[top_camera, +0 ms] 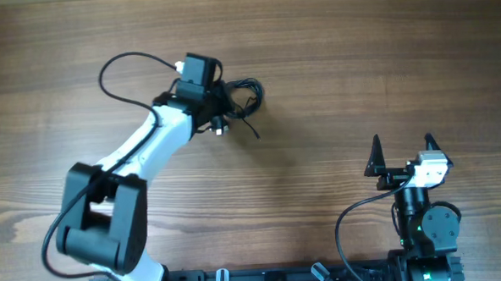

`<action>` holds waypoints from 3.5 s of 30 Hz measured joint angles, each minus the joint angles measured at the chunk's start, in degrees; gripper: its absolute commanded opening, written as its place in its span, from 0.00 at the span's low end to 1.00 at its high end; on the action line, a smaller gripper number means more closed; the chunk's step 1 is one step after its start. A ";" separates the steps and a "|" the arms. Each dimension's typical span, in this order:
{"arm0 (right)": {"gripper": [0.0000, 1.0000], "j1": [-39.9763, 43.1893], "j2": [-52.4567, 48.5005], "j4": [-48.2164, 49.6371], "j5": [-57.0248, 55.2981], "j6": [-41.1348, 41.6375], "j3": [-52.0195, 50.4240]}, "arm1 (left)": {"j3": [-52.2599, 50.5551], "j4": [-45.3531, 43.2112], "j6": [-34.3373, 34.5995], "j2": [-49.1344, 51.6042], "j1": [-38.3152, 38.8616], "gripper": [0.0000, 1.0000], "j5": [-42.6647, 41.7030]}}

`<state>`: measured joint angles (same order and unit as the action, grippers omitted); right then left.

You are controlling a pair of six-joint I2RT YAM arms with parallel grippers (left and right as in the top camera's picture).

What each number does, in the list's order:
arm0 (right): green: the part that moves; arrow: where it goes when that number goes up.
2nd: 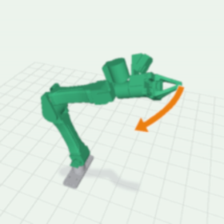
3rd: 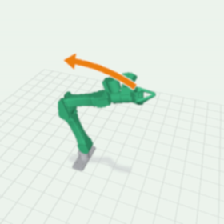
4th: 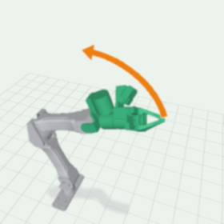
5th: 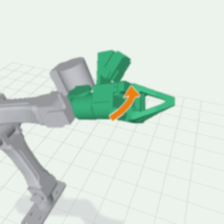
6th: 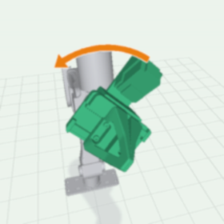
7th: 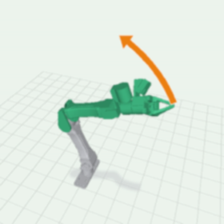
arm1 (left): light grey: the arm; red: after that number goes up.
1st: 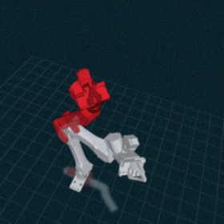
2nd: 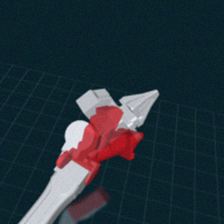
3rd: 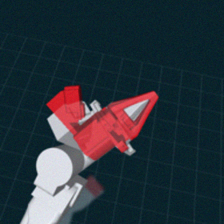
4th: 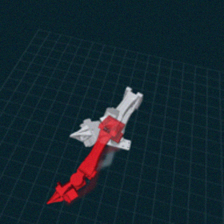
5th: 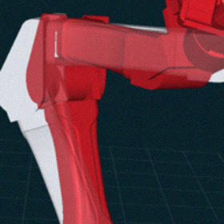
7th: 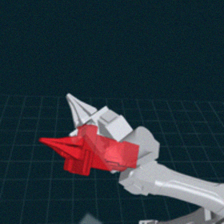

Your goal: Untangle cables

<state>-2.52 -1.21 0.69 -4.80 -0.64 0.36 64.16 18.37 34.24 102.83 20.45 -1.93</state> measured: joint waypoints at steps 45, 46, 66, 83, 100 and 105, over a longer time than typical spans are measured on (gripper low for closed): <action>1.00 0.00 0.00 0.02 0.00 0.00 0.00 | 1.05 10.97 -9.94 -8.81 -1.44 0.70 3.74; 1.00 0.00 0.00 0.00 0.00 0.00 0.00 | 1.05 10.95 -9.84 -8.52 -1.33 0.71 3.48; 1.00 0.00 0.00 0.00 0.00 0.00 0.00 | 1.03 19.82 -8.22 0.68 3.61 0.07 2.21; 1.00 0.00 0.00 0.02 0.00 0.00 0.00 | 2.64 20.96 -8.61 -0.48 3.61 0.98 1.99; 1.00 0.00 0.00 0.02 0.00 0.00 0.00 | -0.92 10.80 -8.57 0.33 3.61 0.79 1.99; 1.00 0.00 0.00 0.00 0.00 0.00 0.00 | -1.03 11.69 -8.22 2.05 3.61 0.49 1.05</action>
<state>-2.52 -1.21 0.69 -4.80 -0.64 0.36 63.13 30.06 26.02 104.88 24.05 -0.89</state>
